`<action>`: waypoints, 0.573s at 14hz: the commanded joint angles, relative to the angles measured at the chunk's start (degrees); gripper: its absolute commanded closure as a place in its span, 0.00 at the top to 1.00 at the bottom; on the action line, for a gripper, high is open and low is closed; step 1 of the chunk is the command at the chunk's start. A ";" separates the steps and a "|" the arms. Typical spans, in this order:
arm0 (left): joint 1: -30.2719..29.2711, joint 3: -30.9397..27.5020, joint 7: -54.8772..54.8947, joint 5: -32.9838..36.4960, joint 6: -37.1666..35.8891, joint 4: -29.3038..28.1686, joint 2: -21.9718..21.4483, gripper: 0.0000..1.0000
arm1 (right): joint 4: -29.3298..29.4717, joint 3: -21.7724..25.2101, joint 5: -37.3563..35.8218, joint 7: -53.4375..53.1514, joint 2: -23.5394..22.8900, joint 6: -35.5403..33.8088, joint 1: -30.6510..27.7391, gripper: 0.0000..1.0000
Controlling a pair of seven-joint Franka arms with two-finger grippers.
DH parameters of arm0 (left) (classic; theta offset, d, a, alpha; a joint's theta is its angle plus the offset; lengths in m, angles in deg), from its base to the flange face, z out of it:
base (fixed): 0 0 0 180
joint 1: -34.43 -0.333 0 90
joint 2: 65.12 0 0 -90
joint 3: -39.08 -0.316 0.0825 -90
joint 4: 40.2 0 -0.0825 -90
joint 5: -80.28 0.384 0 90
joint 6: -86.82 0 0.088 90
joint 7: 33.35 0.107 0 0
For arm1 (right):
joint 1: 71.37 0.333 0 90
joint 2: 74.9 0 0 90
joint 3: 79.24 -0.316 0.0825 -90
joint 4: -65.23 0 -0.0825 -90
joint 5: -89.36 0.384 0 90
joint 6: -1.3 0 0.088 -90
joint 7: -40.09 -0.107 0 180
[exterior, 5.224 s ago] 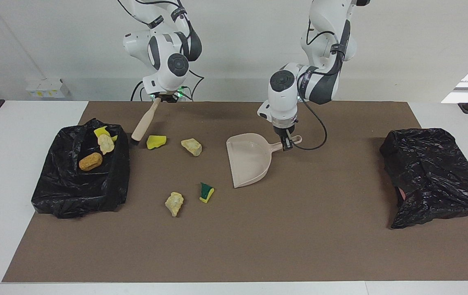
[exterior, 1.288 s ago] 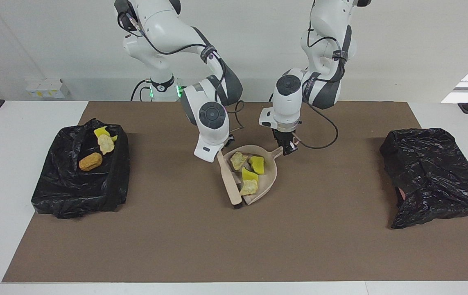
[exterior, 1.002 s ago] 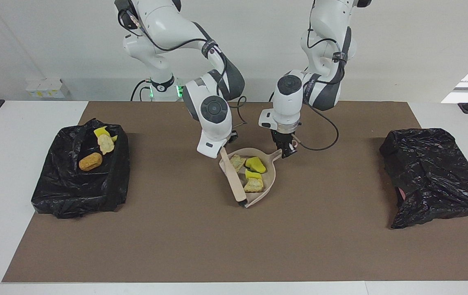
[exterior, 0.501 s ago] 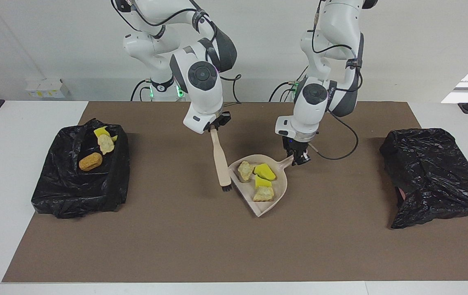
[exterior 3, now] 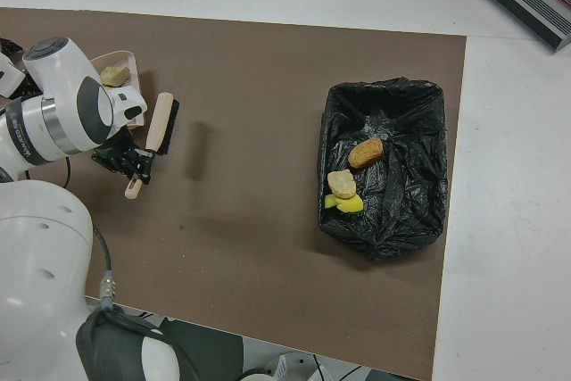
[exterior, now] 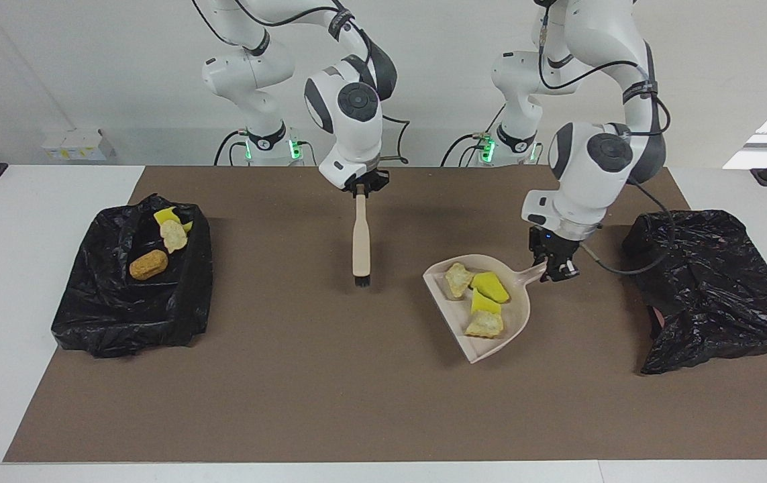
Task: Sweep and dump trash in bin
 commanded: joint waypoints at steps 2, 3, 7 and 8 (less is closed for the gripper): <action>-5.72 0.53 10.63 -0.88 -7.24 8.13 1.80 0.00 | -7.22 0.12 3.78 -0.99 6.44 2.01 2.27 0.00; -7.21 0.44 12.48 -0.79 -8.21 8.40 1.62 0.00 | -7.41 0.12 3.78 -1.25 6.44 2.62 2.71 0.00; -14.15 0.27 24.42 -0.79 -13.47 12.08 1.27 0.00 | -7.32 0.12 3.96 -4.41 3.46 7.11 6.84 0.00; -15.99 0.18 27.50 -0.79 -14.36 12.70 1.27 0.00 | -7.32 0.12 4.05 -5.98 3.46 6.67 7.45 0.00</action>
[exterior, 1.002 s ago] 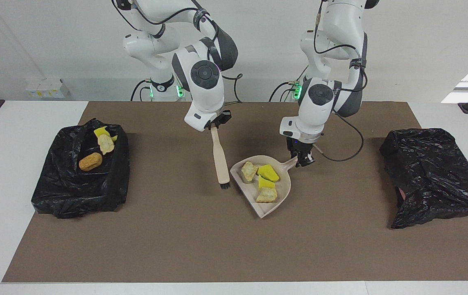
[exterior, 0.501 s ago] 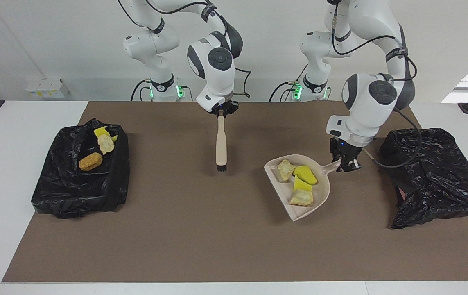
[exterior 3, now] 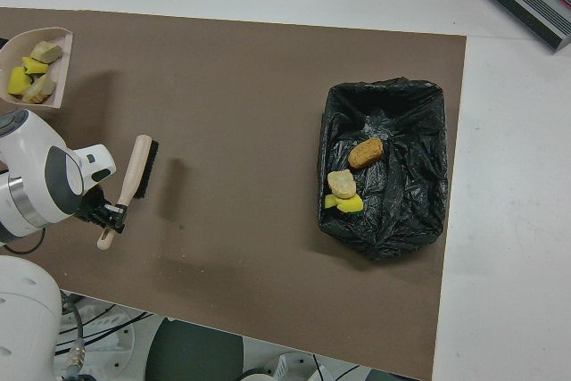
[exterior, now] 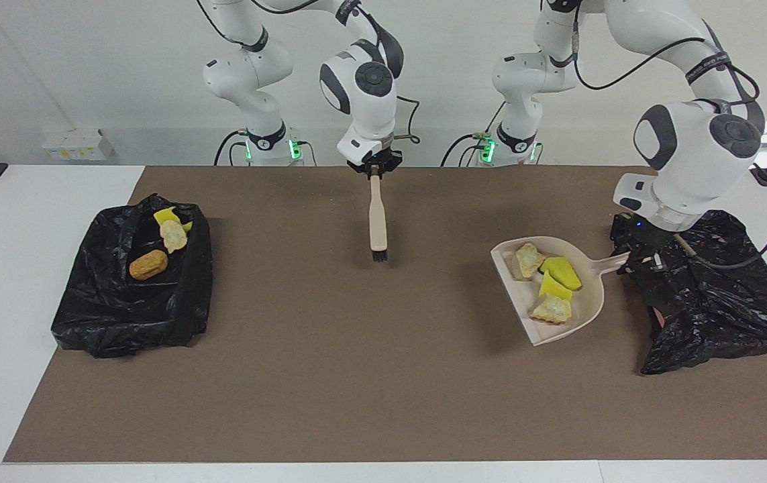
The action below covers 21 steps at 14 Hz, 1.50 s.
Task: Sweep and dump trash in bin
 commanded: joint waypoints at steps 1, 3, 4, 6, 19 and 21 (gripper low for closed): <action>-5.40 0.47 8.68 -0.77 -3.51 3.65 0.80 0.00 | -0.83 0.14 1.31 -4.99 -0.50 1.11 1.52 0.00; -9.54 0.39 15.09 -0.77 -3.51 3.65 0.80 0.00 | -0.83 0.14 1.13 -7.04 -3.32 2.33 4.94 0.00; -11.38 0.30 17.91 -0.68 -3.51 3.65 0.72 0.00 | -0.92 0.14 1.13 -6.78 -3.41 2.60 4.95 0.00; -15.34 0.30 21.70 -0.16 -3.51 3.65 0.54 0.00 | -1.53 0.14 1.13 -6.26 -3.06 2.61 5.13 0.00; -22.13 0.21 22.18 24.51 2.20 10.60 4.41 0.00 | -3.55 0.14 1.05 -5.90 -2.09 2.69 5.22 0.50; -19.67 0.30 13.33 35.03 2.46 10.25 4.06 0.00 | -2.85 0.32 0.35 -5.90 -2.53 2.87 4.96 0.52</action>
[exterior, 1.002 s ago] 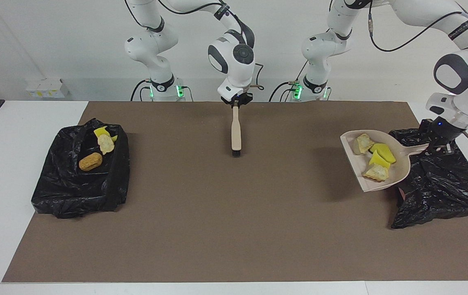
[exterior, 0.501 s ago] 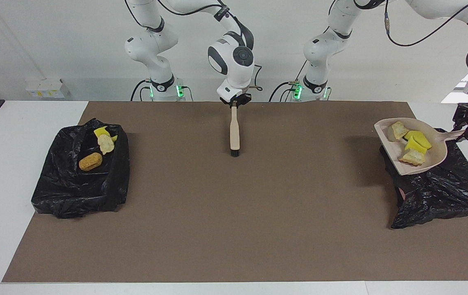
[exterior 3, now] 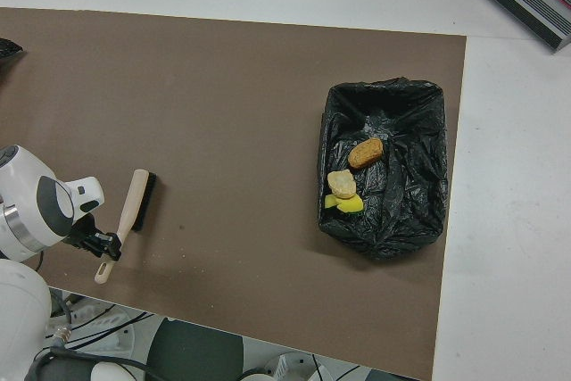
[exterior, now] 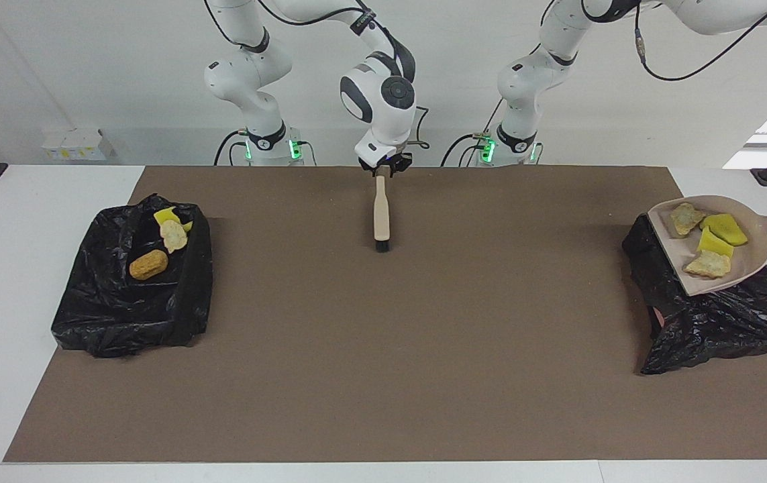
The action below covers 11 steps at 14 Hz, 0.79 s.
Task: Sweep and dump trash in bin
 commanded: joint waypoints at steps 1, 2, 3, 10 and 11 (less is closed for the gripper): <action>2.50 -0.46 -8.43 9.78 0.42 1.09 0.14 0.00 | -0.04 0.27 0.11 0.58 0.75 1.38 -0.97 0.56; 2.50 -0.46 -8.71 10.77 1.38 1.09 0.14 0.00 | 1.18 0.53 0.02 0.58 0.75 1.38 -1.50 0.63; 2.32 -0.55 -8.71 11.73 3.56 0.83 0.14 0.00 | 2.33 0.53 0.02 1.01 0.75 1.38 -3.77 0.69; 2.59 -0.55 -8.89 21.06 8.68 0.74 -0.21 0.00 | 11.82 0.62 -0.59 9.54 0.84 0.85 -20.65 1.00; 2.59 -0.55 -9.41 21.84 8.68 0.74 -0.30 0.00 | 13.22 0.71 -3.03 9.54 0.93 1.03 -22.32 1.00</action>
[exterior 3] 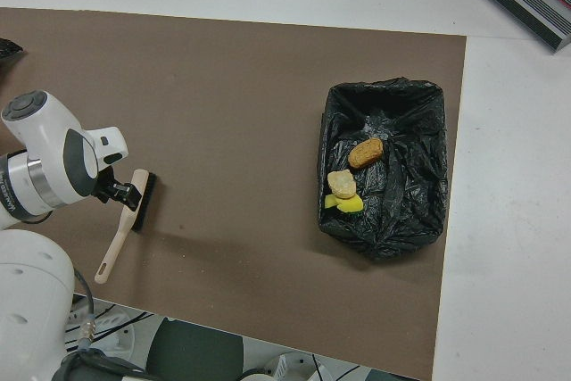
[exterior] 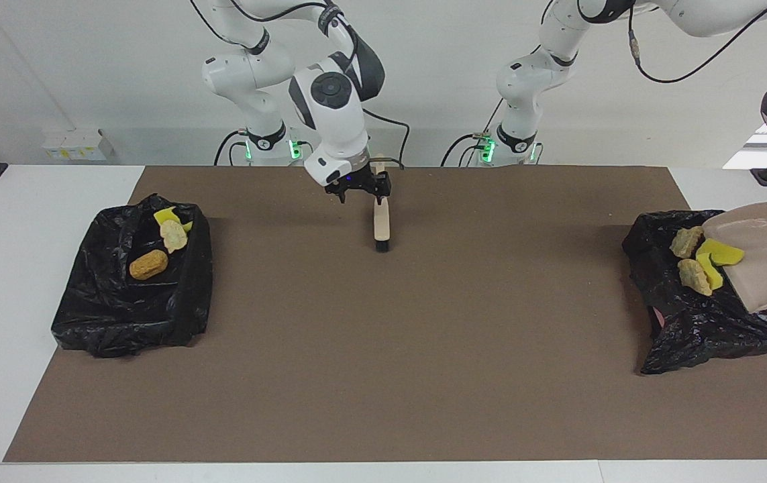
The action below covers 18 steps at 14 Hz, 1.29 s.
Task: Sweep and dump trash in bin
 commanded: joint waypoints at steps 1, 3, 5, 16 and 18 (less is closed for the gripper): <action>0.40 -0.38 -2.44 3.19 0.26 0.55 -0.44 0.00 | 4.51 -0.72 -4.75 0.83 0.17 -0.53 -5.00 1.00; 0.66 -0.03 -2.63 4.87 -0.18 0.99 -1.67 0.00 | 8.81 -0.55 -6.71 0.83 0.17 -1.66 -7.73 1.00; 2.24 -0.03 -2.63 6.01 -0.27 0.99 -2.81 0.00 | 14.26 -0.63 -6.97 2.40 -0.53 -8.58 -12.03 1.00; 11.11 0.24 -10.96 1.03 -12.12 1.00 -5.01 0.00 | 28.34 0.86 -12.16 14.71 -0.01 -22.93 -19.17 1.00; 12.35 0.24 -16.22 -3.98 -16.34 0.82 -5.18 0.00 | 29.23 0.86 -13.39 17.78 -0.18 -24.61 -19.25 1.00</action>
